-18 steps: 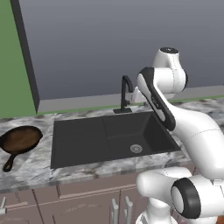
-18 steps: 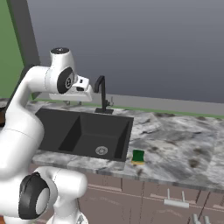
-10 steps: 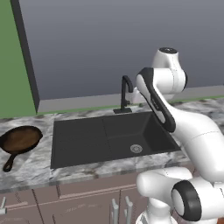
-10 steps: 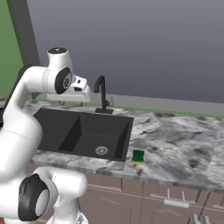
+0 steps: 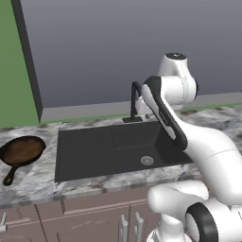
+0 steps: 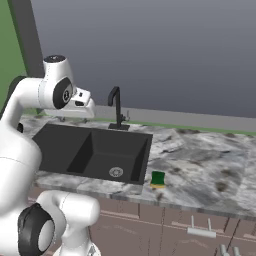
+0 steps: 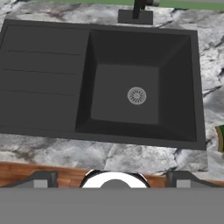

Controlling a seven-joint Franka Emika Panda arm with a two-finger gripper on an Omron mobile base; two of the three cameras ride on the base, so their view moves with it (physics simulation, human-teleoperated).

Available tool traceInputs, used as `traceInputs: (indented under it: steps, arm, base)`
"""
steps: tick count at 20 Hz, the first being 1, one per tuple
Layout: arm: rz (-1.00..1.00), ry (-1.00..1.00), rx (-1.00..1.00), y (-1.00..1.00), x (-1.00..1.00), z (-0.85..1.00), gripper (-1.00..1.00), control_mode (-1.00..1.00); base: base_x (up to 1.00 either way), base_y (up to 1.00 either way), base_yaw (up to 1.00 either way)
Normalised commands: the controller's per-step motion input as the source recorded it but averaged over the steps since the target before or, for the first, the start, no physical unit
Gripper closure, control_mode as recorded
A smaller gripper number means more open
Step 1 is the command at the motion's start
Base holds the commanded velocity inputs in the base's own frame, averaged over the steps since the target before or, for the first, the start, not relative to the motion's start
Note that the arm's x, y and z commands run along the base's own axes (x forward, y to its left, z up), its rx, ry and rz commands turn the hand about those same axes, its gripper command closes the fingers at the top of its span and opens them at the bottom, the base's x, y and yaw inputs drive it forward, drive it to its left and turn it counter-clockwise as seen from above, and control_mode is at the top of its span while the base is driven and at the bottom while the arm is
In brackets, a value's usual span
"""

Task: Pick the pan and sponge and place them into the sink. Then turn on the water.

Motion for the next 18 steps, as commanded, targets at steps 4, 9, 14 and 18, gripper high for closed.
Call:
traceInputs:
  steps: [4,9,14,18]
  arm:
    - [-0.02,0.0,0.0,0.22,-0.12,0.0,-1.0,-1.0]
    - [-0.02,0.01,0.0,0.2,-0.14,0.0,-1.0,-1.0]
    - [-0.02,0.01,0.0,0.27,-0.1,0.0,-1.0,-1.0]
    - [-0.02,0.02,0.0,0.3,-0.06,0.0,-1.0,-1.0]
  base:
    - [0.0,0.0,0.0]
    - [0.0,0.0,0.0]
    - [0.0,0.0,0.0]
    - [0.0,0.0,0.0]
